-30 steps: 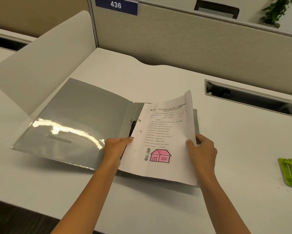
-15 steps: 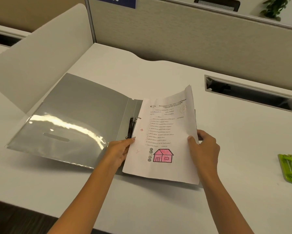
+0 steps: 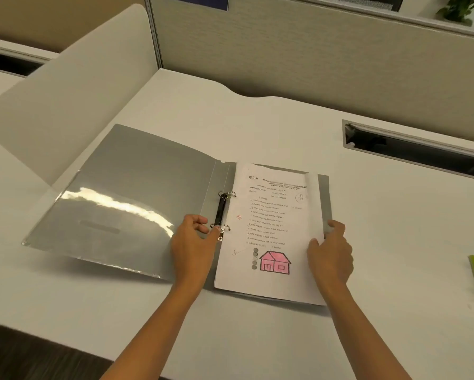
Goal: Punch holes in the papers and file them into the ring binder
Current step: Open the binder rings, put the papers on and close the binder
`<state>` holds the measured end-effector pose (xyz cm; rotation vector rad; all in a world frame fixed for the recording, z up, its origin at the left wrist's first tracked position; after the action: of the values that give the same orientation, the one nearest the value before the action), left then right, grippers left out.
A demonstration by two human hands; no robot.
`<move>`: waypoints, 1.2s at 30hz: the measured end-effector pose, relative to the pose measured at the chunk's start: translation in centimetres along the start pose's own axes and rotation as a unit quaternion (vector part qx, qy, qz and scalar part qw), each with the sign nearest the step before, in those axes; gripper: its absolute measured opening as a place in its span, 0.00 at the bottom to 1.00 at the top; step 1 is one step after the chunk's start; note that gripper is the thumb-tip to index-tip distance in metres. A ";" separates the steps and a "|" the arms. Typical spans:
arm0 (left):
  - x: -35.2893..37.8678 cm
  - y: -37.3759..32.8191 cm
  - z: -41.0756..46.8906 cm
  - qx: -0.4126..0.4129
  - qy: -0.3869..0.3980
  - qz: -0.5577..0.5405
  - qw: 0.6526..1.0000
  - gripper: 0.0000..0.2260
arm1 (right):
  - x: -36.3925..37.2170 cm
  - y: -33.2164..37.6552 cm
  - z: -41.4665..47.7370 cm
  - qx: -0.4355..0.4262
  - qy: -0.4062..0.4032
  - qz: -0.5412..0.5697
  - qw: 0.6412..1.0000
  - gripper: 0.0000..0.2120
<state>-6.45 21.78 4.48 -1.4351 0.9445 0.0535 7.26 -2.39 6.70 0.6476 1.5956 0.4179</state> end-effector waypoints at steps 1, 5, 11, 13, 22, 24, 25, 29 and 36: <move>0.2 0.2 0.1 0.018 0.000 -0.001 1.000 0.12 | 0.1 0.2 -0.2 -0.017 -0.024 -0.040 0.999 0.26; 1.8 1.0 0.3 0.052 0.043 0.019 0.998 0.20 | 1.8 3.3 -1.7 -0.183 -0.085 -0.081 0.976 0.28; 2.9 0.7 0.0 0.096 0.046 0.088 0.990 0.23 | 9.7 6.9 -3.3 -0.329 0.102 -0.003 0.939 0.22; 3.1 0.7 0.0 0.104 0.042 0.102 0.988 0.23 | 11.8 7.0 -3.2 -0.346 0.139 -0.036 0.927 0.23; 3.4 0.9 0.2 0.099 0.030 0.146 0.984 0.29 | 10.7 2.0 -0.8 -0.323 0.071 -0.176 0.927 0.28; 3.5 0.8 0.1 0.095 0.028 0.143 0.985 0.29 | 9.7 0.9 -0.1 -0.312 0.053 -0.186 0.930 0.28; 3.4 0.8 0.0 0.095 0.025 0.144 0.985 0.29 | 9.2 0.3 0.3 -0.303 0.045 -0.187 0.933 0.28; 3.5 0.6 -0.1 0.108 0.010 0.162 0.981 0.30 | 6.8 -1.4 1.6 -0.211 -0.018 -0.091 0.973 0.29; 3.9 0.4 -0.1 0.117 0.007 0.193 0.974 0.32 | 2.7 -2.2 3.0 -0.051 -0.081 0.076 0.992 0.20</move>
<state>-4.17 19.80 1.96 -1.0229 1.1908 0.2141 9.77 -2.74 2.83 0.7092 1.3674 0.5436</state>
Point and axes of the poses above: each hand's wrist, its own z-axis towards the middle knuckle, its own x-axis out of the palm, y = z × x, the point moved 6 cm from there along z, towards the middle knuckle, and after that the axes turned 5 degrees about z, right-handed, at the moved point
